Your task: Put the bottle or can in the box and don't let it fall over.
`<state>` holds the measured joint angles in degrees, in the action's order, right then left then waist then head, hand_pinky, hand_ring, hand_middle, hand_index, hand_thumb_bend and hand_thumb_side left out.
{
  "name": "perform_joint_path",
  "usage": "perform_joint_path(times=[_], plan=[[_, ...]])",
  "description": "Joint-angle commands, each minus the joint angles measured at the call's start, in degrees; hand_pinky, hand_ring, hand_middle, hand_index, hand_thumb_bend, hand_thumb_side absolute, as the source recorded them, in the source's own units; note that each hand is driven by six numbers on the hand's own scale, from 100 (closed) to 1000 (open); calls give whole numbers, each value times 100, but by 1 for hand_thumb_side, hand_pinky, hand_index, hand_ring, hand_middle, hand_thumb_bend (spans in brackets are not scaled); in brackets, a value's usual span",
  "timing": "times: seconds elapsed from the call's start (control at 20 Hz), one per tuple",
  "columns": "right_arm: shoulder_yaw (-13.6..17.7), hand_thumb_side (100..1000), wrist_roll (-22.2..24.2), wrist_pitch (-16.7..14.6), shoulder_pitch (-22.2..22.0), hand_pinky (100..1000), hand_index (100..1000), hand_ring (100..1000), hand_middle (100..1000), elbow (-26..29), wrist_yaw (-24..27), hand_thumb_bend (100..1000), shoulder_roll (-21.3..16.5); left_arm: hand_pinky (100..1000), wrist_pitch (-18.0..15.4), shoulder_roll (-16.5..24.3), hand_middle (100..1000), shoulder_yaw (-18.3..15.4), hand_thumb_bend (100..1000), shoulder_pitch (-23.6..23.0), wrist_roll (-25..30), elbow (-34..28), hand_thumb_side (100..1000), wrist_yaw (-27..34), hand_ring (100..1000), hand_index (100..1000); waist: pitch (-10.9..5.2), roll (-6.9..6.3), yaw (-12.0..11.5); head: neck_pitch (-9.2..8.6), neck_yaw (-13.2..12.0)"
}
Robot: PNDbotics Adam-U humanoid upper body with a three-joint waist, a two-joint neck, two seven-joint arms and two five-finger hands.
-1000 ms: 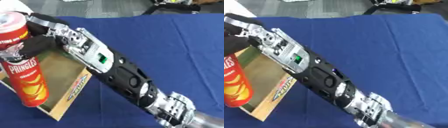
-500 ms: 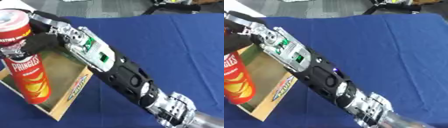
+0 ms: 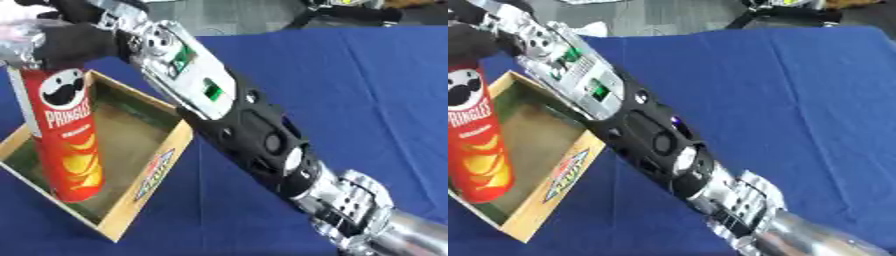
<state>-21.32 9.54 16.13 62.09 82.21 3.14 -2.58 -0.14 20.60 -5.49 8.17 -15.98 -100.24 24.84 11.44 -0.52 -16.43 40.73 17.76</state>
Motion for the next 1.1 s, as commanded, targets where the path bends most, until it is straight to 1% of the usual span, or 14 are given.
perform_joint_path(times=[0.05, 0.25, 0.55, 0.8, 0.95, 1.1], plan=[[120, 259, -80, -28, 182, 974, 983, 1000, 1000, 169, 50, 539, -109, 735, -9, 106, 893, -41, 499, 37, 24, -45, 895, -39, 947, 849, -87, -47, 4, -12, -3], [191, 256, -159, -12, 178, 969, 977, 1000, 1000, 248, 137, 540, -171, 735, -10, 106, 893, -42, 499, 39, 28, -46, 895, -38, 947, 848, -94, -51, 26, -28, -17], [175, 260, -235, 64, 148, 951, 965, 1000, 1000, 314, 211, 539, -213, 735, -11, 110, 893, -43, 500, 38, 32, -46, 894, -41, 947, 849, -92, -61, 50, -27, -35], [207, 282, -326, 149, 85, 911, 923, 1000, 1000, 321, 343, 546, -280, 735, -10, 113, 893, -46, 501, 29, 31, -41, 893, -42, 948, 849, -105, -67, 83, -30, -52], [260, 284, -395, 197, 30, 896, 907, 1000, 1000, 331, 434, 561, -424, 735, -15, 122, 893, -58, 500, 14, 22, -39, 893, -48, 948, 849, -120, -67, 114, -20, -79], [376, 289, -518, 211, -60, 886, 897, 996, 1000, 328, 478, 576, -685, 735, -20, 133, 893, -75, 500, -18, 9, -33, 893, -58, 948, 849, -139, -66, 162, -8, -130]])
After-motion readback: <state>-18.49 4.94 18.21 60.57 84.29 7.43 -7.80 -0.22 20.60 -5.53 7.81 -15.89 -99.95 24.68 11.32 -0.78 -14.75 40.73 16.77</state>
